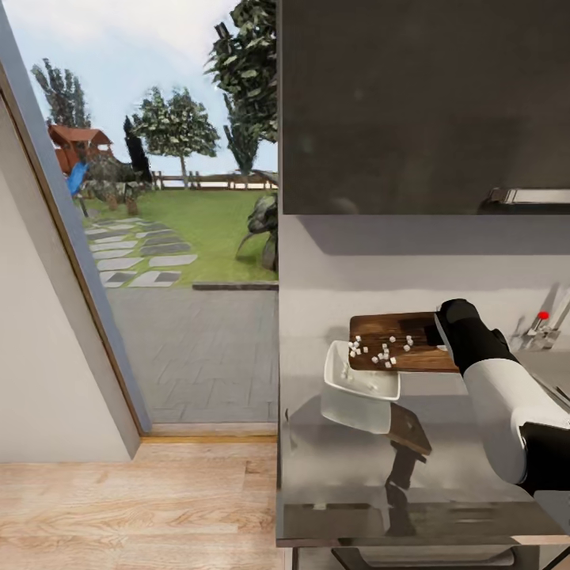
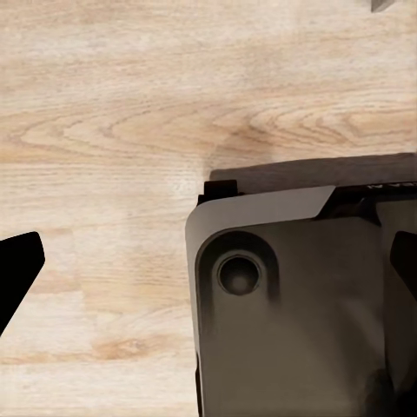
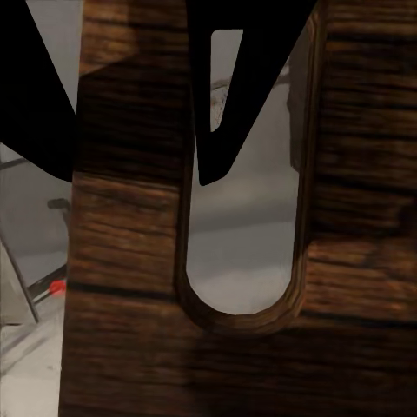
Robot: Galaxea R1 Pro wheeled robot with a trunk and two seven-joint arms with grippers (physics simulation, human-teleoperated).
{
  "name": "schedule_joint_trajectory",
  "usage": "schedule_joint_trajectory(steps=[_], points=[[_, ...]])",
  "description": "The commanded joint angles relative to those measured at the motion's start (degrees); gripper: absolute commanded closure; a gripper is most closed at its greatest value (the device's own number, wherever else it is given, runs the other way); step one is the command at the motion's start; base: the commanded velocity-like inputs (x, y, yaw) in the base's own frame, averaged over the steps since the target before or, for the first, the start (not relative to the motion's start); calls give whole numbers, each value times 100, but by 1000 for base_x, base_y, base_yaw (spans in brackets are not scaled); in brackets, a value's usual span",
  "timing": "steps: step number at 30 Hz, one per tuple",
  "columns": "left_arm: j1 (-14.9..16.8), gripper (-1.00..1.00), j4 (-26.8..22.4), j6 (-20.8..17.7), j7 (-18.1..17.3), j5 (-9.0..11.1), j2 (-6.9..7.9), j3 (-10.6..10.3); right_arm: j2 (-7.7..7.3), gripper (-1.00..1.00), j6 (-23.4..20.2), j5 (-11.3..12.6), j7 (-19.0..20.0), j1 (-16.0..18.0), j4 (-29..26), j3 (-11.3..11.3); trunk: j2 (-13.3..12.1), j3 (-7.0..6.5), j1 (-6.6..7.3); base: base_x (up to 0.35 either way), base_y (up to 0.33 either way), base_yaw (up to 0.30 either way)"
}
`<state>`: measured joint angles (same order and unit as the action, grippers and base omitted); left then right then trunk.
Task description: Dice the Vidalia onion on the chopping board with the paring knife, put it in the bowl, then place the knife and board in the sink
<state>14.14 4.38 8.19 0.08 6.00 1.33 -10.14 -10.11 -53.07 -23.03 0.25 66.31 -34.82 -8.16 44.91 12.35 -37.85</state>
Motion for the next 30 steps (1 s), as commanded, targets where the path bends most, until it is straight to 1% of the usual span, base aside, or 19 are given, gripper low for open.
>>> schedule_joint_trajectory(steps=[1,4,7,26,30], points=[[10,-100,24,42,1,59,-2,-50,7,100,-19,-7,-38,4,-6,-10,7,8,-1,2,0,0],[10,-100,24,42,1,59,-1,-50,45,100,-12,-2,-235,4,0,-10,7,8,-1,39,0,0],[10,-100,27,42,1,59,-1,-50,97,100,-10,0,-304,4,-6,-16,7,8,-1,80,0,0],[10,-100,27,42,-1,59,-1,-50,106,100,-1,-9,-329,4,-6,-17,7,8,-1,4,0,0],[10,-100,27,42,0,59,-1,-50,109,100,11,-4,-519,4,-3,-14,7,8,-1,0,0,0]])
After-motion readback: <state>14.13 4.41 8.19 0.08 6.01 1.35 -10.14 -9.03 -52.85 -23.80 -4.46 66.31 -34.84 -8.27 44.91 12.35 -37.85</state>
